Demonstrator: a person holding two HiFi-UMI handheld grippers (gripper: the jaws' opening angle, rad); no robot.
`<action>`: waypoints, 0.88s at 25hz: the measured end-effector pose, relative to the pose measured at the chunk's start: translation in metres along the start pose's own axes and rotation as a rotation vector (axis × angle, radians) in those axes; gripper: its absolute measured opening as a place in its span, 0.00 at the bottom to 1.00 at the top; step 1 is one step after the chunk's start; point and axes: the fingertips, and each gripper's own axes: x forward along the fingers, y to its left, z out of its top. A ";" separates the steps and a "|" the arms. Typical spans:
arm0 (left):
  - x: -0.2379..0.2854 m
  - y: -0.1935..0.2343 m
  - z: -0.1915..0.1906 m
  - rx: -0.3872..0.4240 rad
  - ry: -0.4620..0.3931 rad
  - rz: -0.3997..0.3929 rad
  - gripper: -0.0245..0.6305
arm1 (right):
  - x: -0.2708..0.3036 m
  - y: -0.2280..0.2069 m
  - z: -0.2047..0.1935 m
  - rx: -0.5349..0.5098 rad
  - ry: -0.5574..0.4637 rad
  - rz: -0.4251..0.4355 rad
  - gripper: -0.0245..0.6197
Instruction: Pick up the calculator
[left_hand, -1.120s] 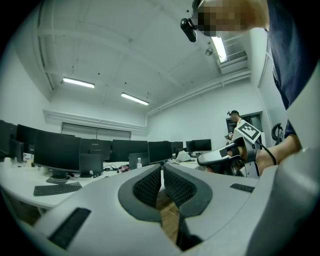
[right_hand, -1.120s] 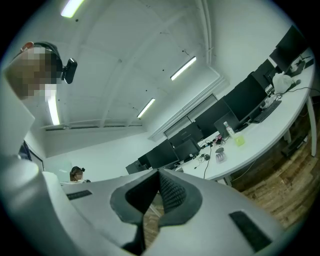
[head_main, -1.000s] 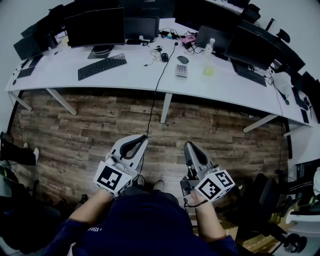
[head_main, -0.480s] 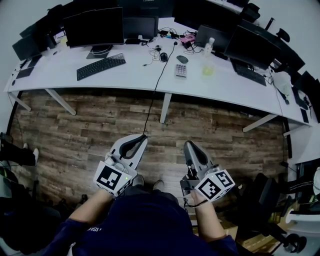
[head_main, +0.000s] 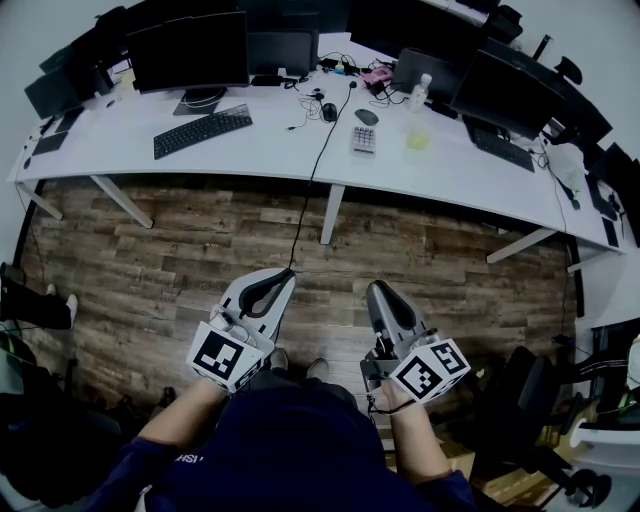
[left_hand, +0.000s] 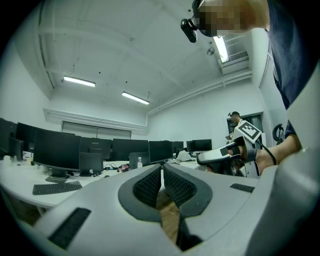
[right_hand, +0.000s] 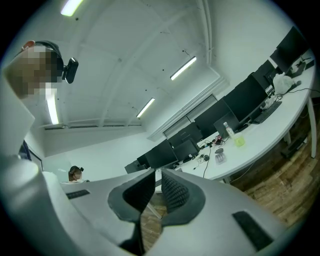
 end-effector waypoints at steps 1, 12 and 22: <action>0.000 0.000 0.000 0.000 -0.001 0.001 0.10 | 0.000 0.000 0.000 -0.001 0.000 0.001 0.10; 0.001 0.004 -0.001 -0.005 -0.002 0.006 0.10 | 0.005 0.001 0.001 -0.007 0.005 0.009 0.16; 0.003 0.005 -0.002 -0.007 -0.003 0.005 0.10 | 0.007 0.002 0.003 -0.013 0.005 0.014 0.23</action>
